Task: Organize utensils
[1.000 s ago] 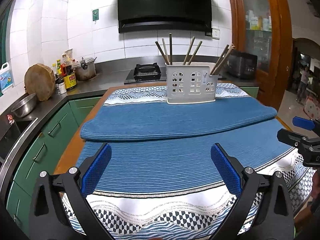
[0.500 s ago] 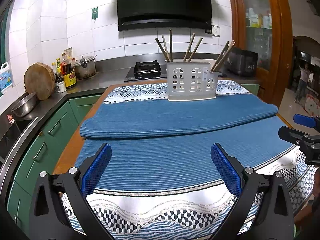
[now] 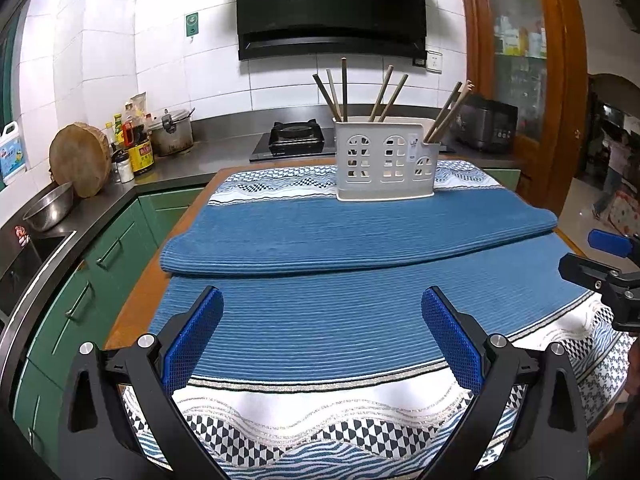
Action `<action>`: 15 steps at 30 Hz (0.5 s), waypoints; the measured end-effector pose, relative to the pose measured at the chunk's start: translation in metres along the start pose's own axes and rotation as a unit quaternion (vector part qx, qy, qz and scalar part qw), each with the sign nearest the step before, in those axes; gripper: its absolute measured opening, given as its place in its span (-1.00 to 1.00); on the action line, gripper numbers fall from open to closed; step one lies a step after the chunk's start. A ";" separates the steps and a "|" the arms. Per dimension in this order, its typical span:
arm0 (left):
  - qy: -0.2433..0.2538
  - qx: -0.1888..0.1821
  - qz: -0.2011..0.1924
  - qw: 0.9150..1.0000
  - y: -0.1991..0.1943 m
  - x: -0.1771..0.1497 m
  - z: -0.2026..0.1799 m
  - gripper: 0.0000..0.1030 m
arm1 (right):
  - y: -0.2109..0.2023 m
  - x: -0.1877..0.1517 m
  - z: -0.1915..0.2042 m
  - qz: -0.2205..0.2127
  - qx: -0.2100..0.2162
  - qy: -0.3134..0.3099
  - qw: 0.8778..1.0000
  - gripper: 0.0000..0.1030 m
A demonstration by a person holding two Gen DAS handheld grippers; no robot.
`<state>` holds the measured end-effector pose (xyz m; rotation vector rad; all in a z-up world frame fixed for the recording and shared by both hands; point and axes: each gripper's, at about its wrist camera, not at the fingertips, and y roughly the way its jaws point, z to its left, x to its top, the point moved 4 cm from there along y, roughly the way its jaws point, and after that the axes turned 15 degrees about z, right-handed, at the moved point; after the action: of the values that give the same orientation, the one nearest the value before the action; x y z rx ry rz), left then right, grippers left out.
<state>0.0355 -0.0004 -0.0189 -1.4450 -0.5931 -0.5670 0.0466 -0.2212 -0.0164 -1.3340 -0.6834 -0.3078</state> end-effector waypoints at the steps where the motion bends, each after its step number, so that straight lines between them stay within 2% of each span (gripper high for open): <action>1: -0.001 -0.001 0.000 1.000 0.000 0.000 0.000 0.91 | 0.000 0.000 0.001 0.001 0.000 0.000 1.000 0.86; 8: -0.016 -0.001 -0.009 1.000 -0.002 0.000 0.005 0.90 | -0.001 0.000 0.000 -0.002 0.000 -0.001 1.000 0.86; 15: -0.029 -0.004 -0.002 1.000 -0.001 0.000 0.012 0.91 | -0.001 0.000 -0.001 -0.001 0.001 -0.001 1.000 0.86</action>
<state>0.0344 0.0114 -0.0181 -1.4728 -0.6402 -0.5323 0.0460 -0.2222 -0.0154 -1.3311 -0.6866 -0.3084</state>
